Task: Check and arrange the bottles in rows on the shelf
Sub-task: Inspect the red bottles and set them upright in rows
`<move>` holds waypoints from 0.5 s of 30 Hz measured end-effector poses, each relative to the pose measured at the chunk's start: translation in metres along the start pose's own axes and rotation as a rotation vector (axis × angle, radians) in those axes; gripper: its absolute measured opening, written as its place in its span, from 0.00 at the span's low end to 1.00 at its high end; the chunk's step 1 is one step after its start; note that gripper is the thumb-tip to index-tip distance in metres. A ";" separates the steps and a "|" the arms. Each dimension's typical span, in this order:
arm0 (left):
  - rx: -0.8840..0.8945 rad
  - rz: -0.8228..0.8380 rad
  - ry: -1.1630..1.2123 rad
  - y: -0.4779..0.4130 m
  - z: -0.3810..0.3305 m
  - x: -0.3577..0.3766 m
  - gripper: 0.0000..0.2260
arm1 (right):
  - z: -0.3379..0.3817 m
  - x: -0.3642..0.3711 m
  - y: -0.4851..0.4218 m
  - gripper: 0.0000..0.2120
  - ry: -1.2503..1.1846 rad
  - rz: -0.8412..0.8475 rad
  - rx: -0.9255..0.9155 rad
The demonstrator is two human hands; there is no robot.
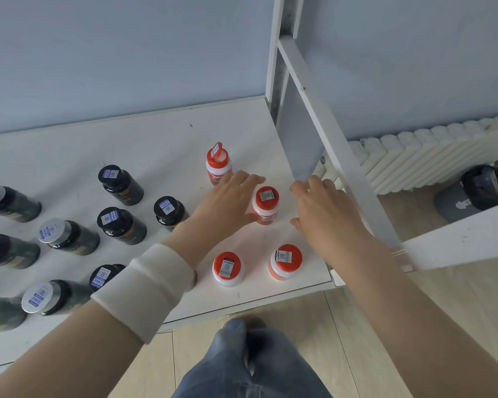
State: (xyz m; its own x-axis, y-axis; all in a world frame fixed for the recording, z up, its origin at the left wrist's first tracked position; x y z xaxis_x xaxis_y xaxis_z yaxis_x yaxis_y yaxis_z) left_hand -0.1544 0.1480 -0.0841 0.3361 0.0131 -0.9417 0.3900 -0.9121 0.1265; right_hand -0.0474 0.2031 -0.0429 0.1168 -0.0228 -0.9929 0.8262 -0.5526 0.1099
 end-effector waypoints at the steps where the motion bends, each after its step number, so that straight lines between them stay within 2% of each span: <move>1: -0.029 -0.007 -0.035 0.006 0.011 -0.004 0.32 | 0.000 -0.001 0.000 0.20 -0.005 0.008 -0.004; 5: -0.193 0.009 -0.053 0.025 0.046 -0.005 0.24 | 0.008 -0.010 -0.003 0.22 -0.060 0.001 -0.033; 8: -0.313 -0.044 0.205 0.033 0.060 -0.012 0.20 | 0.016 -0.018 -0.004 0.22 -0.225 -0.049 -0.034; 11: -0.364 -0.145 0.634 0.050 0.076 -0.033 0.16 | 0.017 -0.015 -0.003 0.25 -0.639 -0.128 0.059; 13: -0.310 -0.159 1.016 0.064 0.074 -0.044 0.16 | 0.025 -0.002 -0.006 0.26 -0.994 -0.008 0.119; 15: -0.200 -0.137 1.242 0.076 0.066 -0.053 0.16 | 0.042 0.008 -0.006 0.22 -1.336 0.200 0.120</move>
State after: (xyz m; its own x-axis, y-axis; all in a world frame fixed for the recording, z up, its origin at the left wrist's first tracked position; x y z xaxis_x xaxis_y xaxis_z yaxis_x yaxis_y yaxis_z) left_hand -0.1992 0.0507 -0.0457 0.8165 0.5761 -0.0379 0.5712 -0.7965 0.1981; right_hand -0.0745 0.1706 -0.0536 -0.4481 -0.8571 -0.2542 0.7976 -0.5117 0.3193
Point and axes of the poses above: each hand's wrist, its own y-axis away from the middle knuckle, its own x-axis out of the palm, z = x × y, the point moved 7 cm from there along -y, towards the middle knuckle, and after that the axes turned 2 degrees about -z, right-handed, at the moved point
